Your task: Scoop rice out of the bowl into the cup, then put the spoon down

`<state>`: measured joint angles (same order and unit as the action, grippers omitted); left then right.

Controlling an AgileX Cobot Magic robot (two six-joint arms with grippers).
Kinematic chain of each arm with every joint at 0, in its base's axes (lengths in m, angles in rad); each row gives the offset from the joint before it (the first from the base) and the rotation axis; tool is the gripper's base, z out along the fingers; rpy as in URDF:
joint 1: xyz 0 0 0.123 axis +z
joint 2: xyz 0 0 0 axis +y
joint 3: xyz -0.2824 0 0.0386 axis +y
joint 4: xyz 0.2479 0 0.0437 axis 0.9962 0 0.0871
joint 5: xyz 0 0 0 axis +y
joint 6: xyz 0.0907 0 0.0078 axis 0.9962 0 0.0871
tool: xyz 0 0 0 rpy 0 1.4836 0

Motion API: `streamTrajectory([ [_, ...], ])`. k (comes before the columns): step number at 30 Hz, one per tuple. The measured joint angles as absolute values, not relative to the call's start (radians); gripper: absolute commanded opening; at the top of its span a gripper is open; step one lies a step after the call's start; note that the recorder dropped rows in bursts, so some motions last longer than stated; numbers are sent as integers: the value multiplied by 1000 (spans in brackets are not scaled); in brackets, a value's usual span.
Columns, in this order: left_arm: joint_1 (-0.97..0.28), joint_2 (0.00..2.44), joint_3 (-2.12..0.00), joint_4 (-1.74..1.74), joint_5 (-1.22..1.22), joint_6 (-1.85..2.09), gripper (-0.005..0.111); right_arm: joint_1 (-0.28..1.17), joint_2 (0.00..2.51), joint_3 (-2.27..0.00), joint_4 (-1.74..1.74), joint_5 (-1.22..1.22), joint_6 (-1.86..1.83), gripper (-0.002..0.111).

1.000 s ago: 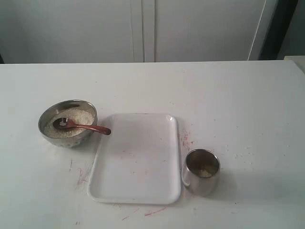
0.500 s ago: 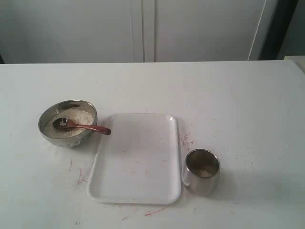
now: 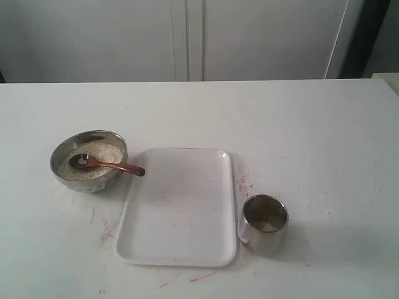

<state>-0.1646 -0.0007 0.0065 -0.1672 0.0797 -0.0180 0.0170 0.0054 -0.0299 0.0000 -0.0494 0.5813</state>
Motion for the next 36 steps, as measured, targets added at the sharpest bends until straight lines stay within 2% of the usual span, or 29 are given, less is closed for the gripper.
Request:
streamTrajectory([
  [5, -165, -1, 6, -167, 80, -18, 14, 17, 35, -182, 0, 273, 564, 0],
  [10, -165, -1, 6, -167, 80, -18, 14, 17, 149, -371, 0, 456, 432, 0],
  [21, -165, -1, 6, -167, 80, -18, 14, 17, 696, -934, 280, 863, -41, 0],
  [26, -165, -1, 6, -167, 80, -18, 14, 22, 918, -1166, 424, 967, -258, 0],
  [31, -165, -1, 6, -167, 80, -18, 14, 109, 1073, -1333, 441, 1017, -328, 0],
  [36, -165, -1, 6, -167, 80, -18, 14, 262, 1189, -1419, 355, 1042, -333, 0],
])
